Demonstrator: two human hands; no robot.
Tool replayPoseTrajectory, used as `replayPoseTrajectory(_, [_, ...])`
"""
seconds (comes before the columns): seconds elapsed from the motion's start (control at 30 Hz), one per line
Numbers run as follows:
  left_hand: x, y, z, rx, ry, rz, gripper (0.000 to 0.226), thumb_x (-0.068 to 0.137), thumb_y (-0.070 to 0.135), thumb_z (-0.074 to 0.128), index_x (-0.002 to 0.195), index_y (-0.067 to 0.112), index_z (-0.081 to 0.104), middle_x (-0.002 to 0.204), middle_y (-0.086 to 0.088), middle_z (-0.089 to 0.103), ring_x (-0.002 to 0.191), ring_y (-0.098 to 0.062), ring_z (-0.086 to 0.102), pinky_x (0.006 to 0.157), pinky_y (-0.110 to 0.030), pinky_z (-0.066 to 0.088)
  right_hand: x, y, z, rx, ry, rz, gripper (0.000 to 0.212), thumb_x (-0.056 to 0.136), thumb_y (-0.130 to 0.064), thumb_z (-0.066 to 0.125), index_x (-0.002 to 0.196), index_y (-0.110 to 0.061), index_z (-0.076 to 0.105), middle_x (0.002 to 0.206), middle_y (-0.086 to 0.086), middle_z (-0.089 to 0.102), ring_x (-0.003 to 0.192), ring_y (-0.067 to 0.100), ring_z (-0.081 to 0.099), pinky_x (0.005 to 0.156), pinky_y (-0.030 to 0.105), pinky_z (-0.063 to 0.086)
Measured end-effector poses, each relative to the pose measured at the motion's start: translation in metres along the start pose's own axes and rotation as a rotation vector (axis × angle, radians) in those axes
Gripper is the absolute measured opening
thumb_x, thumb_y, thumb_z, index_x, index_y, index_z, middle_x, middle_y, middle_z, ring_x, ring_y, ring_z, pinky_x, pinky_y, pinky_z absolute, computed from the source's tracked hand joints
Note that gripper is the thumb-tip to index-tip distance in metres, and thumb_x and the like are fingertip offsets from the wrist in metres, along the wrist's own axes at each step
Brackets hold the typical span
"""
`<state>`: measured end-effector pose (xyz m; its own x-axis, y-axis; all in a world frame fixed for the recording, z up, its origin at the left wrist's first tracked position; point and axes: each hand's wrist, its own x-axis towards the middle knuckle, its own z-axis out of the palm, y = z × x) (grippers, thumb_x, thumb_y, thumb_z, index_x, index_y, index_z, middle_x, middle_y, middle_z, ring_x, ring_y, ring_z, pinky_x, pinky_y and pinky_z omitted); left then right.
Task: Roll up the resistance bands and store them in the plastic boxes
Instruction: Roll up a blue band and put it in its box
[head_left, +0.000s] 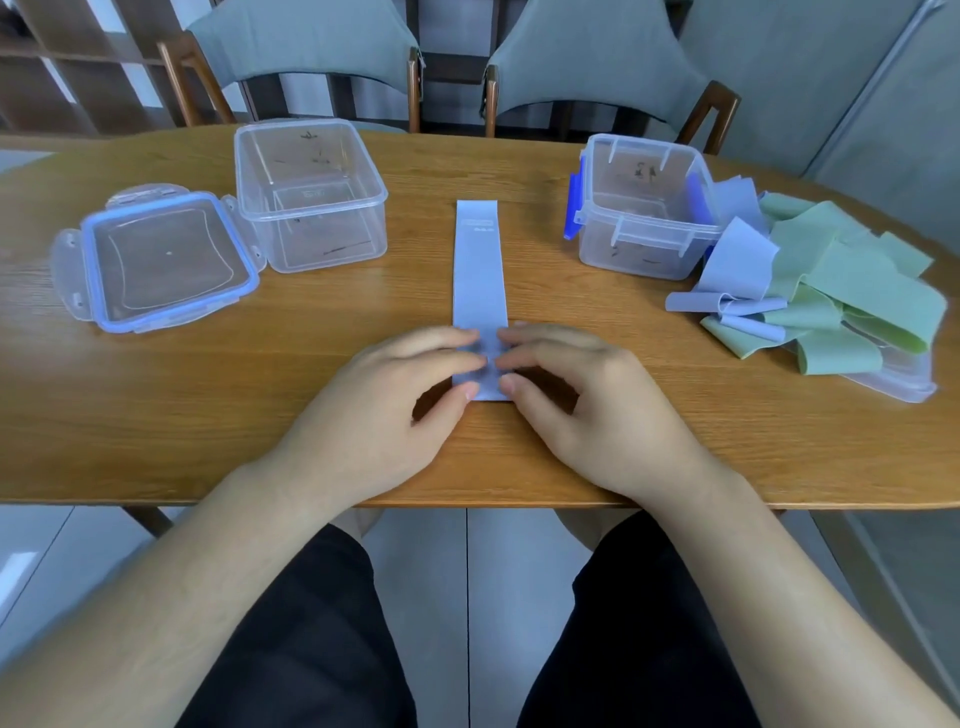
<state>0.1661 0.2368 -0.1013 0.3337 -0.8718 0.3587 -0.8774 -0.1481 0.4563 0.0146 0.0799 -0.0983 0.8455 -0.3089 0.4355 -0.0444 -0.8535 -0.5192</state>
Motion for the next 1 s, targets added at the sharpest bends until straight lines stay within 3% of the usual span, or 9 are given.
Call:
replayPoseTrajectory(0.17, [0.0,0.001,-0.002,-0.024,-0.026,0.068,0.017,0.097,0.027,0.062,0.107,0.023,0.075,0.118,0.017,0.065,0.111,-0.001,0.06,0.094,-0.032,0.05,0.005,-0.005,-0.006,0.012,-0.093,-0.037,0.006,0.088,-0.013,0.073,0.094,-0.015,0.076,0.116,-0.004,0.07,0.111,0.001,0.061,0.098,0.016,0.044])
replayPoseTrajectory(0.33, [-0.001,-0.004,-0.002,-0.083,-0.036,0.038,0.015,0.095,0.034,0.066,0.103,0.029,0.077,0.115,0.019,0.067,0.111,0.002,0.06,0.097,-0.039,0.05,0.01,-0.004,-0.008,-0.011,-0.187,-0.026,0.003,0.088,-0.016,0.074,0.09,-0.015,0.076,0.111,-0.007,0.071,0.105,0.003,0.062,0.094,0.02,0.045])
replayPoseTrajectory(0.47, [0.003,-0.004,-0.004,-0.086,-0.062,0.013,0.011,0.092,0.042,0.06,0.091,0.034,0.067,0.105,0.02,0.066,0.111,-0.001,0.06,0.095,-0.046,0.048,0.011,-0.004,-0.009,-0.009,-0.2,0.004,0.002,0.088,-0.017,0.074,0.088,-0.017,0.076,0.108,-0.009,0.071,0.104,0.002,0.062,0.093,0.021,0.045])
replayPoseTrajectory(1.0, [0.024,0.005,-0.007,0.004,-0.149,-0.032,0.009,0.093,0.027,0.058,0.084,0.029,0.055,0.095,0.016,0.052,0.096,-0.005,0.048,0.092,-0.037,0.043,0.023,-0.004,-0.007,-0.015,-0.205,-0.01,0.004,0.087,-0.009,0.067,0.084,-0.012,0.069,0.09,-0.002,0.066,0.087,0.012,0.06,0.081,0.033,0.048])
